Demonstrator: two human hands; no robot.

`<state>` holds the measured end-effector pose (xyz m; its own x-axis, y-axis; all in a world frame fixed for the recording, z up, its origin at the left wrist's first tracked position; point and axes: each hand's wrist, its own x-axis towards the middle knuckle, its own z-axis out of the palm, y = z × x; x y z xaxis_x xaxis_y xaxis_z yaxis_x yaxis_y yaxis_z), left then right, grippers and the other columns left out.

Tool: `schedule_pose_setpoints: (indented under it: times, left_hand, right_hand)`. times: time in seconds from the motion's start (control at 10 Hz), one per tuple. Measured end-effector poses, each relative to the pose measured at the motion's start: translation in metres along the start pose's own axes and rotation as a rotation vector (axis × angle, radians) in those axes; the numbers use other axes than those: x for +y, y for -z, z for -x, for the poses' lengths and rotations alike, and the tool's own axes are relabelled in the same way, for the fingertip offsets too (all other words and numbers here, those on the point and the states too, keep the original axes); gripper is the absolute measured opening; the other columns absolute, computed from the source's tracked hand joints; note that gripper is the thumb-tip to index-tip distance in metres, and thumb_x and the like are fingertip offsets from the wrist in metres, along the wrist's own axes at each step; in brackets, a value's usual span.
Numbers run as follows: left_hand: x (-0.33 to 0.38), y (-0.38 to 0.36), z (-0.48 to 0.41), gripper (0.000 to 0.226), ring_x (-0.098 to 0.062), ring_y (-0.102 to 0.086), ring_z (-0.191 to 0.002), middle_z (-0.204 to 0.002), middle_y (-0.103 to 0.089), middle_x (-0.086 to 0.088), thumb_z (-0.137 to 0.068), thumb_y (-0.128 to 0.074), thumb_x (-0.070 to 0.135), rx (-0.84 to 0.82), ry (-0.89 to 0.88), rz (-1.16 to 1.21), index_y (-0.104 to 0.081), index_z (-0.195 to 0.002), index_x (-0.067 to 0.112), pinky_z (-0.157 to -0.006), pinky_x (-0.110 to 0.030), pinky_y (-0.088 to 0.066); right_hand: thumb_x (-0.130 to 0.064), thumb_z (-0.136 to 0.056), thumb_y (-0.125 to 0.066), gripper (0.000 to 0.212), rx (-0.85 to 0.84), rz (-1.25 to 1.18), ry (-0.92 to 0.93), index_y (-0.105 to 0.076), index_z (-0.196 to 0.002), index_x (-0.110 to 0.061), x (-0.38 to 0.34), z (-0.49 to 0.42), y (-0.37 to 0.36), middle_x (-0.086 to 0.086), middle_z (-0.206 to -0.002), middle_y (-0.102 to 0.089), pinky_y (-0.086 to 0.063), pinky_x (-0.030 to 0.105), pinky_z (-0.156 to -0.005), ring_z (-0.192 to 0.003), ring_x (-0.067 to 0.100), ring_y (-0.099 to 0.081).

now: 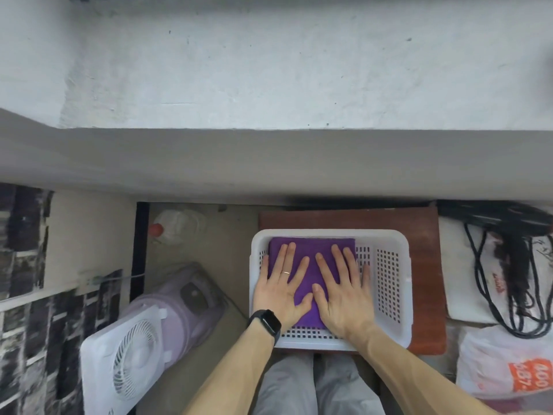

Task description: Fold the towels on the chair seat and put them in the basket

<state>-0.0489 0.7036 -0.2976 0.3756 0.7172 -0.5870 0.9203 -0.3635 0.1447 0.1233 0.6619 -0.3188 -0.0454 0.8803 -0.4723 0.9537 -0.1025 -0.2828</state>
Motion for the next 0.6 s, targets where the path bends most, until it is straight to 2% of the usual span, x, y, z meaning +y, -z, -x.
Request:
schedule_pose_setpoints:
  times: [0.1, 0.2, 0.3, 0.4, 0.5, 0.6]
  left_hand:
    - [0.001, 0.002, 0.000, 0.072, -0.022, 0.028, -0.145, -0.155, 0.030, -0.006, -0.095, -0.017, 0.062, -0.024, 0.004, -0.013, 0.017, -0.148, 0.027, -0.117, -0.051, 0.017]
    - [0.001, 0.004, 0.002, 0.072, -0.024, 0.027, -0.146, -0.155, 0.032, -0.005, -0.095, -0.013, 0.063, -0.028, 0.009, -0.063, 0.020, -0.148, 0.027, -0.118, -0.051, 0.017]
    - [0.003, 0.010, 0.007, 0.072, -0.024, 0.024, -0.148, -0.160, 0.026, -0.004, -0.094, -0.011, 0.065, -0.034, 0.022, -0.062, 0.020, -0.148, 0.028, -0.119, -0.051, 0.013]
    - [0.008, 0.026, 0.016, 0.074, -0.023, 0.021, -0.149, -0.161, 0.023, -0.002, -0.095, -0.012, 0.066, -0.055, 0.052, -0.078, 0.022, -0.149, 0.029, -0.121, -0.048, 0.008]
    - [0.015, 0.054, 0.027, 0.076, -0.024, 0.012, -0.151, -0.163, 0.016, -0.003, -0.096, -0.022, 0.063, -0.142, 0.073, -0.069, 0.012, -0.155, 0.029, -0.122, -0.049, 0.000]
    - [0.025, 0.090, 0.038, 0.067, -0.030, -0.020, -0.147, -0.161, -0.018, -0.013, -0.097, -0.037, 0.050, -0.172, 0.017, -0.061, -0.019, -0.155, 0.022, -0.117, -0.050, -0.020]
  right_hand:
    - [-0.055, -0.100, -0.027, 0.062, 0.000, -0.004, -0.002, -0.017, -0.157, -0.033, -0.001, -0.001, 0.000, 0.003, -0.167, -0.014, -0.011, 0.059, -0.121, -0.154, 0.025, -0.001]
    - [-0.056, -0.101, -0.024, 0.062, 0.002, 0.013, -0.001, -0.014, -0.158, -0.034, -0.004, 0.001, 0.003, 0.002, -0.167, -0.008, -0.004, 0.057, -0.122, -0.154, 0.023, 0.004]
    - [-0.058, -0.101, -0.017, 0.063, -0.054, 0.023, -0.003, -0.004, -0.158, -0.035, -0.007, 0.004, 0.012, -0.002, -0.168, 0.003, 0.004, 0.054, -0.122, -0.153, 0.019, 0.014]
    - [-0.058, -0.101, -0.012, 0.063, -0.141, 0.044, -0.008, 0.006, -0.157, -0.037, -0.014, 0.010, 0.036, -0.003, -0.167, 0.013, 0.005, 0.057, -0.121, -0.152, 0.019, 0.018]
    - [-0.055, -0.101, -0.020, 0.065, -0.271, 0.094, 0.021, 0.006, -0.158, -0.037, -0.019, 0.016, 0.071, -0.003, -0.167, 0.012, 0.000, 0.058, -0.122, -0.153, 0.023, 0.012]
    - [-0.045, -0.100, -0.037, 0.062, -0.357, 0.082, 0.069, -0.020, -0.158, -0.029, -0.025, 0.017, 0.119, 0.006, -0.166, -0.012, -0.020, 0.050, -0.121, -0.151, 0.031, -0.015]
